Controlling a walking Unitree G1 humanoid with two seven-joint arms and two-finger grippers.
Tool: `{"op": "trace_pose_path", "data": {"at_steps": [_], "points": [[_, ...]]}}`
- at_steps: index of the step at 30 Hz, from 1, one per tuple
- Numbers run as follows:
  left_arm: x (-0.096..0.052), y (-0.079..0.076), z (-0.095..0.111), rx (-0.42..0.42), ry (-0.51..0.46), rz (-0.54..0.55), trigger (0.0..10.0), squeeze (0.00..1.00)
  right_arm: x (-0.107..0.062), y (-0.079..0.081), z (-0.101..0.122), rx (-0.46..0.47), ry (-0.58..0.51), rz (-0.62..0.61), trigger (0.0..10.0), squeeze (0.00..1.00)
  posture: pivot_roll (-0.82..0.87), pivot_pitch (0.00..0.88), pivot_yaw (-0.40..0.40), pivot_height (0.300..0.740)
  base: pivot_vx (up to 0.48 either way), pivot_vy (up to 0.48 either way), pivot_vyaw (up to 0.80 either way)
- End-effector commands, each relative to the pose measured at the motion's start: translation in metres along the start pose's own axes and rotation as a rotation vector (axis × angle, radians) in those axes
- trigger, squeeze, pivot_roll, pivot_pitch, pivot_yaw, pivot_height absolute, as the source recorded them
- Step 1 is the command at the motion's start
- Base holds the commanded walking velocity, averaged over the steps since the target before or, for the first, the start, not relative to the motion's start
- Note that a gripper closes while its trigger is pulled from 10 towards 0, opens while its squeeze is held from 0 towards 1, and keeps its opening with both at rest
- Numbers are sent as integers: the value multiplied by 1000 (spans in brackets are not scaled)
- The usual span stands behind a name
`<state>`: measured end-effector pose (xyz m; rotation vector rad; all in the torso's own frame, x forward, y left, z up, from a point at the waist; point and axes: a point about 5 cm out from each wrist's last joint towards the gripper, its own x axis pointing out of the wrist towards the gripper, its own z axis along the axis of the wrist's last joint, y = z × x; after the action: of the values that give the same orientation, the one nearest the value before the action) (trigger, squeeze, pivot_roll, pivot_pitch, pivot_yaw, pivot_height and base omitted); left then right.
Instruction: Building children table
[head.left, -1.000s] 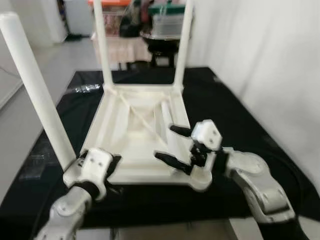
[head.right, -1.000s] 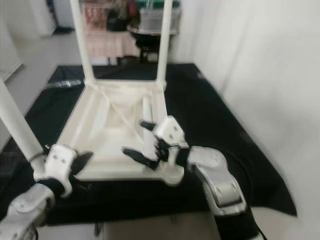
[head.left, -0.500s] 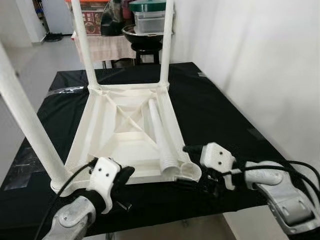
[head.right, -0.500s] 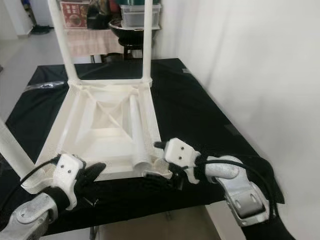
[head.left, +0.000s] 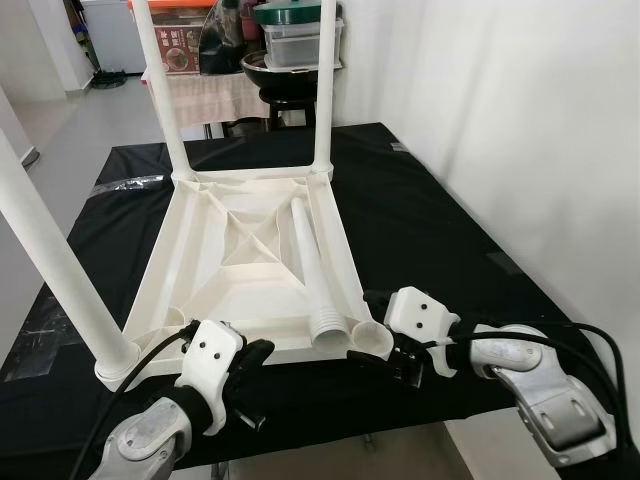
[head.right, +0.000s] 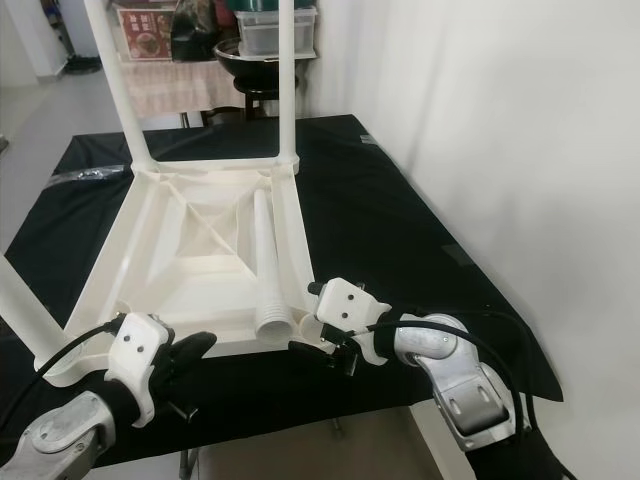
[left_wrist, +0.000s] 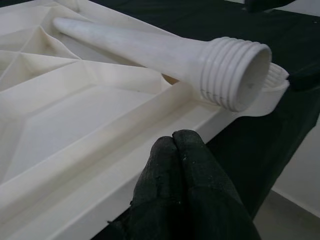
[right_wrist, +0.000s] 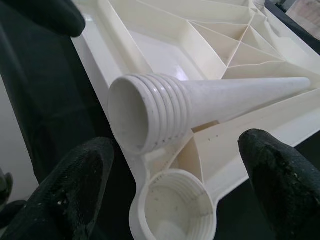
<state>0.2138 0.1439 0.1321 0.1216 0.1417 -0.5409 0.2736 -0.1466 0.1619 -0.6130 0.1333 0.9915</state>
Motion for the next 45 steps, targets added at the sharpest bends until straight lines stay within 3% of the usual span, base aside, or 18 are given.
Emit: {"op": "trace_pose_path", "data": {"at_steps": [1,8,16,23,28,32,37,38,39,45], "points": [[-2,-4,-2,-2,18,-30,10000,0,2,-1,5,0,-17,0,10000,0,-30,0,-17,740,0,0,0],[-6,-8,-3,-30,33,-24,10000,0,8,8,16,16,-84,82,10000,0,-26,0,-20,740,0,0,0],[-6,-7,-3,-31,23,21,10000,0,23,6,15,15,-58,35,10000,0,-15,0,-27,740,0,0,0],[-7,-8,-3,-32,28,40,10000,0,43,-5,9,-40,58,-92,10000,0,-8,0,-37,740,0,0,0],[-7,-9,-4,-35,31,37,10000,0,43,-9,5,-37,96,-134,10000,0,-7,0,-39,740,0,0,0],[-6,-9,-4,-34,33,36,10000,0,41,-23,2,-28,145,-270,10000,0,-10,0,-41,740,0,0,0],[-5,-9,-4,-27,32,37,10000,0,42,-30,5,29,134,-389,10000,0,-13,0,-42,740,0,0,0],[-5,-8,-4,-26,31,38,10000,0,44,-31,6,50,127,-428,6471,0,-14,0,-44,740,0,0,0],[-5,-8,-3,-21,30,41,10000,0,46,-30,7,62,126,-463,0,0,-14,0,-45,740,0,0,0],[-4,-6,-2,-13,27,49,10000,0,50,-30,11,52,135,-541,0,0,-8,0,-47,740,0,0,0]]}}
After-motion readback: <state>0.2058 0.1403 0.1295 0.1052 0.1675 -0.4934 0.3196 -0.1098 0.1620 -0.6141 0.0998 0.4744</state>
